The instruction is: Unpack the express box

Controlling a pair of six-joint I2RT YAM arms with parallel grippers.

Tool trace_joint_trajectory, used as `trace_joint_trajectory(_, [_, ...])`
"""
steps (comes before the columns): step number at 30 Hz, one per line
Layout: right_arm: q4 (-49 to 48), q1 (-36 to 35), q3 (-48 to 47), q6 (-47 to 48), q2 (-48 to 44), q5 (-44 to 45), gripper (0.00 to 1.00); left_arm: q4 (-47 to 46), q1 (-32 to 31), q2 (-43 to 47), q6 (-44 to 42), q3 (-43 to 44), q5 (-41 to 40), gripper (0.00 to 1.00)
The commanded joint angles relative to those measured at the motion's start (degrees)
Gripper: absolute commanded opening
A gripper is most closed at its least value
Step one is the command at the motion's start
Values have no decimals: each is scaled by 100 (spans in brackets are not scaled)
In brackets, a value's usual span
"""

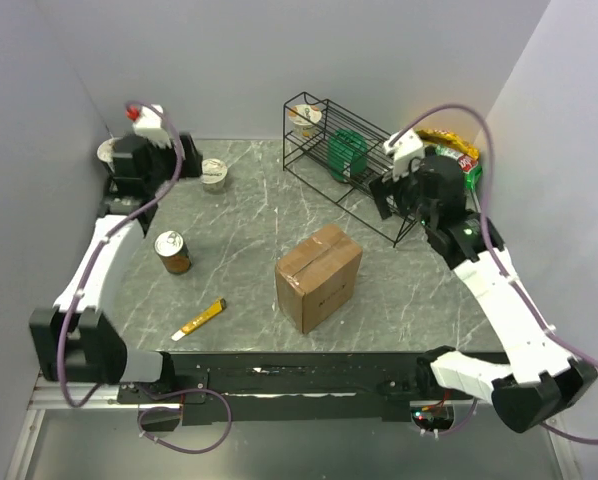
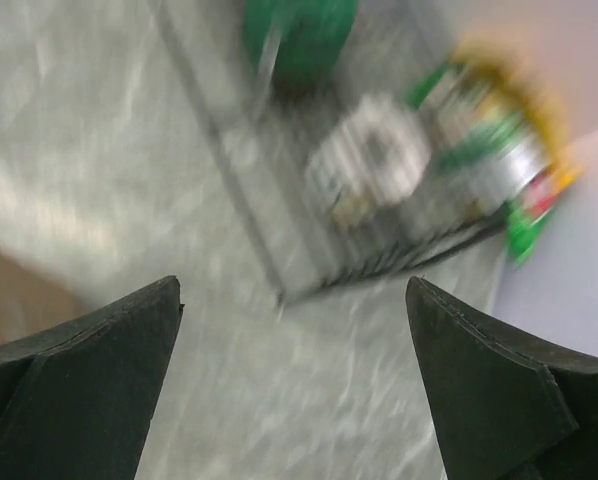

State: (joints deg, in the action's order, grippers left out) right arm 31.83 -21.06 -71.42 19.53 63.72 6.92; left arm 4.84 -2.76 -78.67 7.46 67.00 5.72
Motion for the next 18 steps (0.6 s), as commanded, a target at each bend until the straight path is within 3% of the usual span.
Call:
trace_joint_trajectory(1, [-195,-197,-558,59,-307,331,100,-617,-136,818,484,840,851,96])
trace_joint_trajectory(4, [-2,-223,-654,218,-404,-329,100,-502,-312,976,502,972,1282,97])
trace_joint_trajectory(7, [515,-232,-759,691,-536,-1742,100,-221,-505,1091,344,1121,1563,96])
trace_joint_trajectory(8, [682,-232,-786,1206,-606,-2695,100,-116,-575,1117,56,1183,1721,96])
trace_joint_trajectory(11, [1069,-503,-777,1623,-616,-3152,100,630,-734,1231,-908,1368,2300,96])
trace_joint_trajectory(12, [1262,-600,-908,1737,-563,-3301,100,1293,-743,1293,-1148,1403,2859,97])
trace_joint_trajectory(14, [1798,-645,-1014,2149,-475,-3547,100,1973,-917,1311,-1588,1456,3084,96])
trace_joint_trajectory(17, [2081,-654,-717,2825,-773,-3882,100,2617,-1076,1372,-1354,1053,3540,97])
trace_joint_trajectory(18, [2099,-654,-115,3194,-1244,-3943,100,2470,-1303,1555,-1214,408,3446,96])
